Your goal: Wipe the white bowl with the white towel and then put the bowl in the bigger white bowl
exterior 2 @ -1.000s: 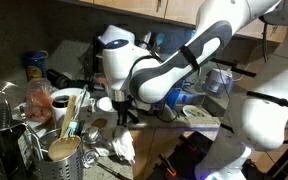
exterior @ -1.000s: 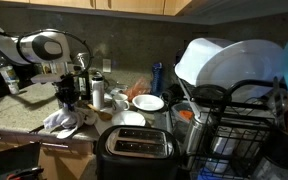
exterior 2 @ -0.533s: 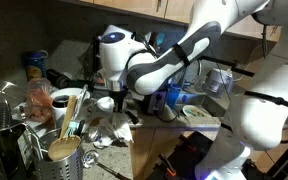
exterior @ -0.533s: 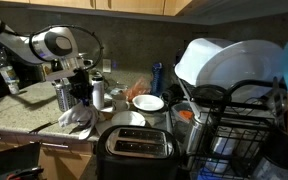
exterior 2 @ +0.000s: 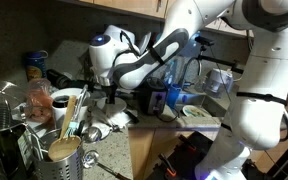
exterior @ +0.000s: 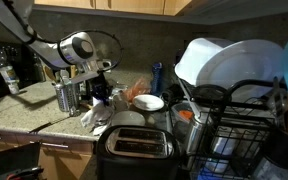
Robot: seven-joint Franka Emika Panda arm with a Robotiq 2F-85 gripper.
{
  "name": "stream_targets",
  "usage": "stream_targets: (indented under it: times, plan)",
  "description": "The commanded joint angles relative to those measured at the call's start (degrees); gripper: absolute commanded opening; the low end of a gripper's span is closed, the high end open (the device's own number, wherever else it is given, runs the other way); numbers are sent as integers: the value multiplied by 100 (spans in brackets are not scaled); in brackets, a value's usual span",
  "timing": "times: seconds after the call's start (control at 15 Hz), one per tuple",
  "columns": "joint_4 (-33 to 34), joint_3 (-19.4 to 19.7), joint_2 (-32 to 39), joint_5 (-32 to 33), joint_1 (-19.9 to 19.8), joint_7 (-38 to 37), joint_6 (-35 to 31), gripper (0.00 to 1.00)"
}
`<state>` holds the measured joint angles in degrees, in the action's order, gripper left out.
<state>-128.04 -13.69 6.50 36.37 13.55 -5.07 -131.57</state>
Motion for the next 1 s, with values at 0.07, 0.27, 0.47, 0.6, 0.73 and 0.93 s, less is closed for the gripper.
stream_targets:
  times: [0.07,0.27,0.47,0.6,0.73,0.93]
  plan:
    - [468,290,534,265,30,-165,195,4]
    - [679,466,765,286,34,-197,164,5]
    - [890,591,969,275,48,-236,124,5]
    - [1014,653,1082,272,60,-246,134,5]
    - [1099,716,1169,294,74,-336,143,5]
    - [1152,806,1255,321,84,-537,130,5]
